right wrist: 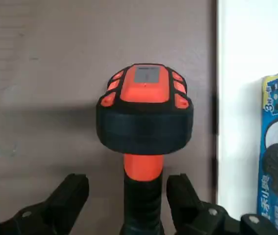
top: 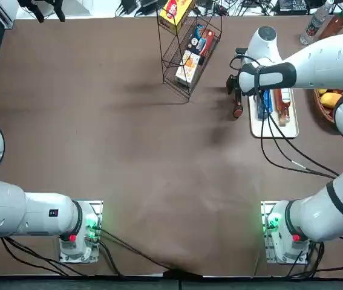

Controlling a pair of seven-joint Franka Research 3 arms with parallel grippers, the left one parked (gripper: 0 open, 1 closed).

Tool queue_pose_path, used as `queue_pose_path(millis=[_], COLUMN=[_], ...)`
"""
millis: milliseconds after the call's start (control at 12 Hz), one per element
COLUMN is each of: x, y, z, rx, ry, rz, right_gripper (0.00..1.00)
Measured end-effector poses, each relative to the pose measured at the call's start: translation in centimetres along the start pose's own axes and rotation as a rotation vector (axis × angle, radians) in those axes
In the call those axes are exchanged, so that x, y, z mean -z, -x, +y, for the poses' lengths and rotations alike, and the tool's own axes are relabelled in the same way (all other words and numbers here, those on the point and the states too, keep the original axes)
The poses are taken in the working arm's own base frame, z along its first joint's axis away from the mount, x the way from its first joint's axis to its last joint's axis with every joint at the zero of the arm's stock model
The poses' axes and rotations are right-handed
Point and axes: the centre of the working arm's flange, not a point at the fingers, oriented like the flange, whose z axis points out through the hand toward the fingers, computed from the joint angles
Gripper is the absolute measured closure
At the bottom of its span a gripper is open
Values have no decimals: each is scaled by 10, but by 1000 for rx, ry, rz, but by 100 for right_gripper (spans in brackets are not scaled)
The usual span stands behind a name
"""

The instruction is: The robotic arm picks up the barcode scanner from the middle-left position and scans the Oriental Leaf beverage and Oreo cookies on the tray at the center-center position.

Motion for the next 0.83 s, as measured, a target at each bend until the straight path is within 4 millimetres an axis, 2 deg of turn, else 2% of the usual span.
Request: queue_pose_path(millis=[417,583,667,833], x=[-9,-11,-11,-11], y=[-1,-1,-1,-2], z=[1,1,2,3], rx=[-3,-3,-4,-6], ry=[-6,-6,-5,-5], rz=[11,9,9,10], right_gripper=[2,6,16,45])
